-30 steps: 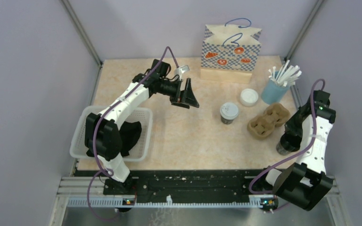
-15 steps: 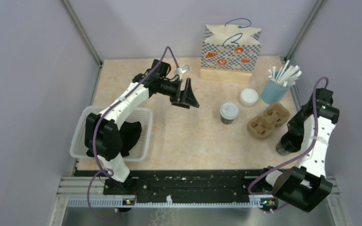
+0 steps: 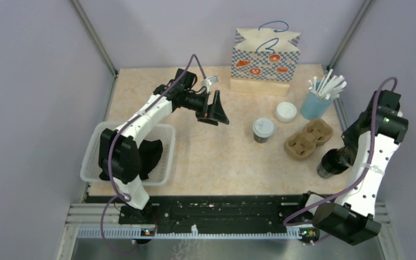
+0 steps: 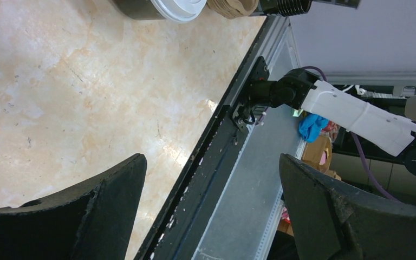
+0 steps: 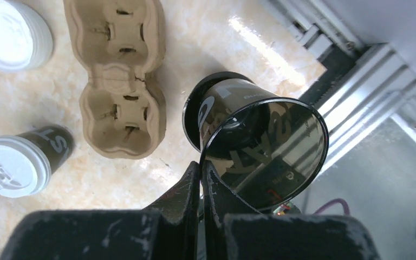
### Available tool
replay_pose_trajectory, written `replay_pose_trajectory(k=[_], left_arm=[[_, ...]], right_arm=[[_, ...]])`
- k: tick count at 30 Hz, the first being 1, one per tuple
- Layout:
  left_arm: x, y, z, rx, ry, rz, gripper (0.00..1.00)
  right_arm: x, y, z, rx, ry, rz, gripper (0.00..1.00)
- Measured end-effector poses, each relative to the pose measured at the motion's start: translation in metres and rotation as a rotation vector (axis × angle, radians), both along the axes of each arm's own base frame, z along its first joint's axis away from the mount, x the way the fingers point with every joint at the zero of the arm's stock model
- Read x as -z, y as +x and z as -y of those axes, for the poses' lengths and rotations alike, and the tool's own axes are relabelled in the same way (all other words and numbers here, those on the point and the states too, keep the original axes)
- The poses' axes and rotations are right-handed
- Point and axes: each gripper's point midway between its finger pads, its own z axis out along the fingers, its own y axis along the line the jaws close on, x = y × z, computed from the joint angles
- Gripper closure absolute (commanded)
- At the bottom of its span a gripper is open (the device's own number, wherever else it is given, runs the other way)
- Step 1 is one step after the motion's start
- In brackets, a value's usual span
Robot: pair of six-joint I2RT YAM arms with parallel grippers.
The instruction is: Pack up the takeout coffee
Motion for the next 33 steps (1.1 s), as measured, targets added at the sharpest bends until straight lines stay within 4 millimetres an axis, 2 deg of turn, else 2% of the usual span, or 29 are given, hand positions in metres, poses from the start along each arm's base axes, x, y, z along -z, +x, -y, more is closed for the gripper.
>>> replay_pose_trajectory(k=[4, 8, 10, 12, 14, 16, 18, 20, 23, 25, 27, 33], left_arm=[[0.002, 0.002, 0.0, 0.0, 0.006, 0.0, 0.02], [0.0, 0.004, 0.0, -0.005, 0.015, 0.012, 0.02], [-0.001, 0.006, -0.001, -0.009, 0.02, 0.024, 0.02], [-0.001, 0.007, -0.001, -0.015, 0.028, 0.033, 0.02], [0.0, 0.008, -0.004, -0.03, 0.045, 0.042, 0.02], [-0.001, 0.008, -0.009, -0.056, 0.07, 0.062, 0.02], [-0.004, 0.004, -0.016, -0.086, 0.092, 0.081, 0.02], [-0.01, -0.004, -0.027, -0.125, 0.11, 0.1, 0.02], [-0.023, -0.021, -0.042, -0.185, 0.117, 0.128, 0.02], [-0.032, -0.03, -0.05, -0.221, 0.114, 0.146, 0.02], [-0.041, -0.039, -0.057, -0.257, 0.108, 0.163, 0.02], [-0.044, -0.054, -0.071, -0.319, 0.129, 0.149, 0.02]], right_arm=[[-0.042, -0.006, 0.005, 0.019, -0.07, 0.046, 1.0], [-0.085, 0.002, -0.001, -0.033, -0.129, 0.138, 1.0], [-0.101, 0.017, -0.019, -0.129, -0.142, 0.179, 1.0], [-0.11, 0.036, -0.049, -0.273, -0.137, 0.209, 1.0], [-0.108, 0.053, -0.09, -0.434, -0.114, 0.211, 1.0], [-0.098, 0.063, -0.13, -0.566, -0.086, 0.189, 1.0], [-0.076, 0.068, -0.172, -0.689, -0.075, 0.135, 1.0], [-0.044, 0.062, -0.218, -0.822, -0.062, 0.062, 1.0], [0.005, 0.044, -0.264, -0.965, -0.064, -0.049, 1.0], [0.033, 0.033, -0.282, -1.023, -0.068, -0.113, 1.0], [0.057, 0.03, -0.292, -1.048, -0.072, -0.153, 1.0], [0.097, 0.044, -0.314, -1.07, -0.063, -0.187, 1.0]])
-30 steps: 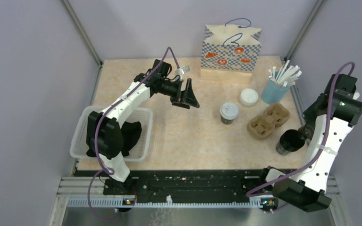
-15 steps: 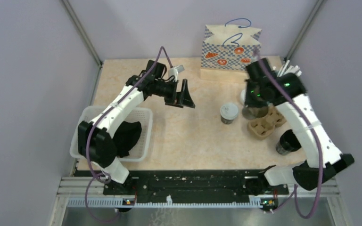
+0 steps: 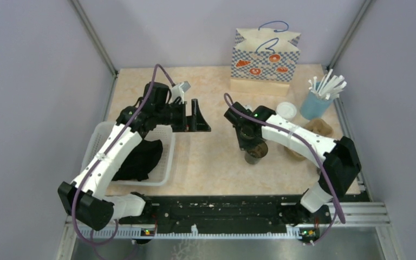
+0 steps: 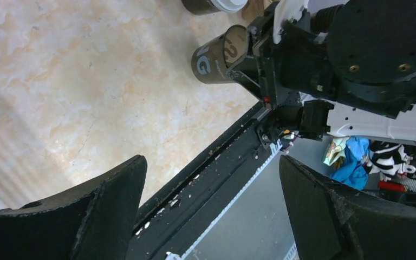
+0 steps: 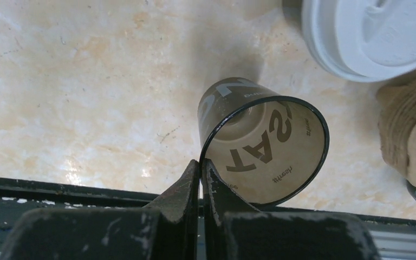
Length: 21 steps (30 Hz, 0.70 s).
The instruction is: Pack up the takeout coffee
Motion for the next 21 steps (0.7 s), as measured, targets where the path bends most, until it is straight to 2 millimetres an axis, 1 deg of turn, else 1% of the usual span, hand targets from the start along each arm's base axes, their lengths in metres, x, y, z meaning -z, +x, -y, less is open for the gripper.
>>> replay_pose_trajectory(k=[4, 5, 8, 9, 11, 12, 13, 14, 16, 18, 19, 20, 21], left_arm=[[0.006, -0.001, -0.005, -0.028, 0.03, -0.025, 0.02], [0.006, -0.001, -0.006, -0.032, 0.035, -0.028, 0.02], [0.002, 0.0, -0.007, -0.04, 0.041, -0.026, 0.02], [-0.001, 0.001, -0.006, -0.041, 0.039, -0.021, 0.02], [-0.004, 0.003, -0.006, -0.043, 0.036, -0.013, 0.02], [-0.005, 0.003, -0.006, -0.043, 0.037, -0.012, 0.02], [-0.006, 0.004, -0.005, -0.042, 0.036, -0.013, 0.02], [-0.006, 0.006, -0.005, -0.042, 0.037, -0.013, 0.02], [-0.005, 0.009, -0.003, -0.041, 0.041, -0.02, 0.02], [-0.002, 0.012, -0.002, -0.039, 0.049, -0.034, 0.02], [0.0, 0.014, -0.001, -0.037, 0.052, -0.041, 0.02], [0.002, 0.016, 0.001, -0.035, 0.055, -0.049, 0.02], [0.005, 0.018, 0.002, -0.033, 0.059, -0.056, 0.02]], right_arm=[[0.021, 0.002, -0.007, -0.024, -0.011, -0.025, 1.0], [0.025, 0.002, -0.008, -0.028, -0.015, -0.031, 0.95], [0.031, 0.002, -0.008, -0.041, -0.025, -0.041, 0.66], [0.031, 0.002, -0.009, -0.042, -0.025, -0.042, 0.59], [0.028, 0.001, -0.008, -0.049, -0.031, -0.046, 0.48], [0.022, 0.0, -0.008, -0.054, -0.038, -0.051, 0.43], [0.013, 0.0, -0.01, -0.055, -0.035, -0.049, 0.42], [-0.002, 0.003, -0.014, -0.056, -0.023, -0.036, 0.41], [-0.04, 0.016, -0.024, -0.048, 0.033, 0.024, 0.41], [-0.077, 0.031, -0.026, -0.021, 0.106, 0.098, 0.42], [-0.094, 0.041, -0.018, 0.015, 0.144, 0.143, 0.42], [-0.105, 0.051, -0.003, 0.069, 0.166, 0.181, 0.42], [-0.112, 0.063, 0.018, 0.14, 0.179, 0.219, 0.44]])
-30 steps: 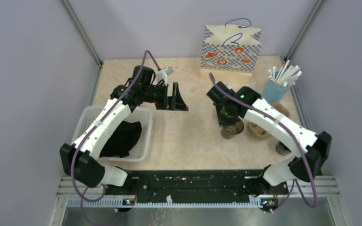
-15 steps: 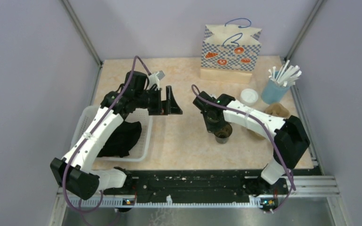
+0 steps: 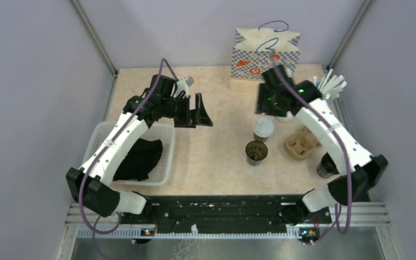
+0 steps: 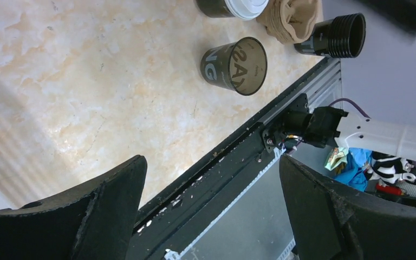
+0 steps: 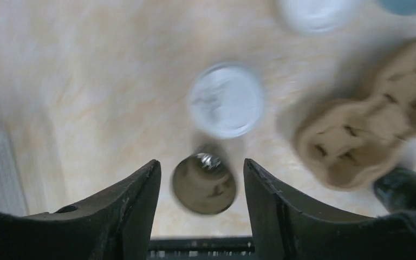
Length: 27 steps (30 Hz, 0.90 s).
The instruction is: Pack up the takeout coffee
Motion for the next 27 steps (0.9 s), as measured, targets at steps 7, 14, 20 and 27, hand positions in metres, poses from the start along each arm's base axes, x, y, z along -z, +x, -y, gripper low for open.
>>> replay_pose_trajectory(k=[7, 14, 20, 27], left_arm=[[0.011, 0.015, 0.011, 0.036, 0.006, -0.038, 0.02], [0.024, 0.026, 0.021, 0.082, 0.012, -0.067, 0.02], [0.034, 0.03, 0.023, 0.102, 0.026, -0.084, 0.02], [0.031, 0.031, 0.023, 0.115, 0.029, -0.063, 0.02]], right_arm=[[0.042, 0.042, 0.163, 0.64, 0.014, 0.104, 0.59], [0.113, 0.075, 0.189, 0.842, 0.052, 0.065, 0.6], [0.143, 0.099, 0.196, 0.91, 0.088, 0.076, 0.61], [0.165, 0.114, 0.202, 0.968, 0.106, 0.074, 0.67]])
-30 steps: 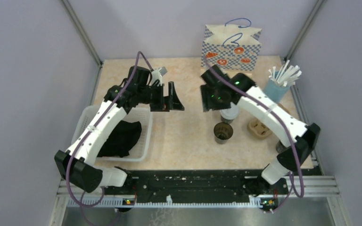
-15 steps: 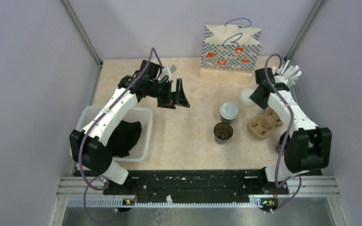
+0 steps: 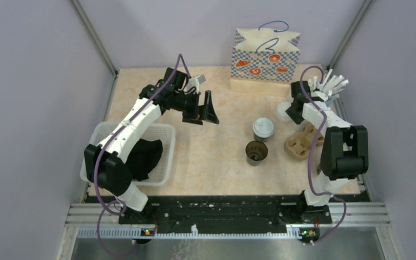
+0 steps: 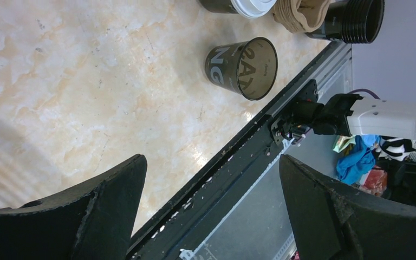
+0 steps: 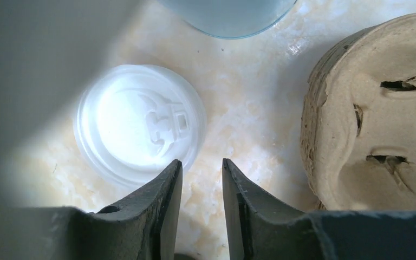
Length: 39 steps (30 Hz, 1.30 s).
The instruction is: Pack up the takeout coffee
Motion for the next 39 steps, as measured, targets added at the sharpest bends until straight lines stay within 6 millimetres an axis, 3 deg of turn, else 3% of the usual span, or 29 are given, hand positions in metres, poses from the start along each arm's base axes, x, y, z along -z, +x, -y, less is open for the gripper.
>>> replay_pose_trajectory(k=[15, 39], left_arm=[[0.002, -0.003, -0.001, 0.009, 0.011, -0.008, 0.02], [0.002, -0.004, -0.001, 0.019, 0.012, 0.0, 0.02]], right_arm=[[0.013, 0.01, 0.004, 0.036, -0.006, 0.001, 0.77], [0.014, 0.016, 0.005, 0.035, -0.011, 0.0, 0.95]])
